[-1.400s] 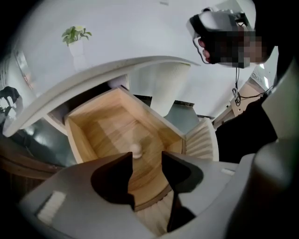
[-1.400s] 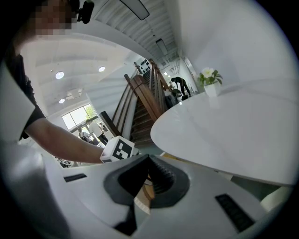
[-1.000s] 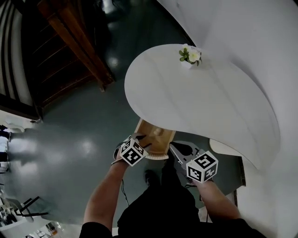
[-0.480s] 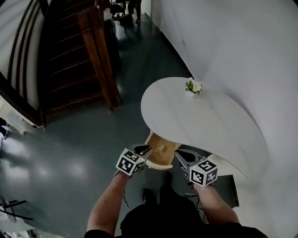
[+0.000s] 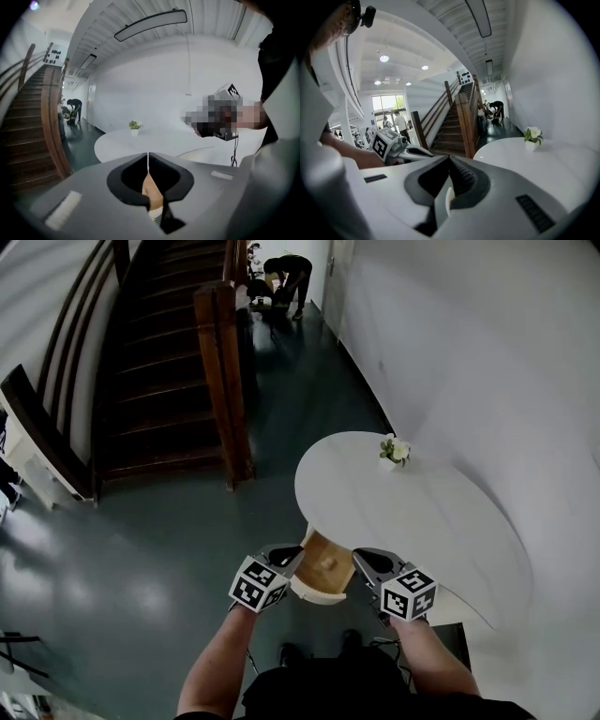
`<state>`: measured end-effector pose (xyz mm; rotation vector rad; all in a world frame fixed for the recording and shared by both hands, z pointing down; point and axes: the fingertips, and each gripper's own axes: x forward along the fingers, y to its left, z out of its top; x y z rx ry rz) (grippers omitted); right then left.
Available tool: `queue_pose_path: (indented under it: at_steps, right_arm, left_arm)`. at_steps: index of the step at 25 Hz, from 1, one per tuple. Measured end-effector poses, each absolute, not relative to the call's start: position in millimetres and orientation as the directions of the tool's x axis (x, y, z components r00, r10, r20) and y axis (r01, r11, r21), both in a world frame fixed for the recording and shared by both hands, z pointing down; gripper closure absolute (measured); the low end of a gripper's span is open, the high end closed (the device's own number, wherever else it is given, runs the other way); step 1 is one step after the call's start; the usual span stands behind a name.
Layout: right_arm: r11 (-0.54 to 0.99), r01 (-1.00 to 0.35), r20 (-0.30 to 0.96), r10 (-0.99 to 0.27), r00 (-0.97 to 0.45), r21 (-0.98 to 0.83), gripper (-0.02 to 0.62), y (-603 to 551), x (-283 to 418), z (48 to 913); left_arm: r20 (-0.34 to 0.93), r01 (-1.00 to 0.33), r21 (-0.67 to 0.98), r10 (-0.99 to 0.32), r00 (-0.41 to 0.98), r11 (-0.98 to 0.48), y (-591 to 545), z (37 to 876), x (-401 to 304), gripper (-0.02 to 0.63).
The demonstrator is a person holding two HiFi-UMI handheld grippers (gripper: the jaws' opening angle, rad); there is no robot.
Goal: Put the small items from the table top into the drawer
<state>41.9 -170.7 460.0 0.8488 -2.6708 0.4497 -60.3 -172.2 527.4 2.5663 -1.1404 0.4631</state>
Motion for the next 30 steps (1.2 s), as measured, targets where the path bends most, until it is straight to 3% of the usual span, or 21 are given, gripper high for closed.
queue_pose_path:
  at_steps: [12,30]
  right_arm:
    - [0.859,-0.474,0.304,-0.407,-0.861,-0.195,0.583,-216,113,451]
    - [0.943,-0.277,0.173,-0.246,-0.954,-0.187,0.584,-223,166,417]
  left_arm:
    - [0.368,-0.902,0.122,-0.825,0.428,-0.413,-201,499,-20,0.595]
    - [0.281,-0.978,0.15,-0.943,0.181,-0.144,-171,444,30,0.595]
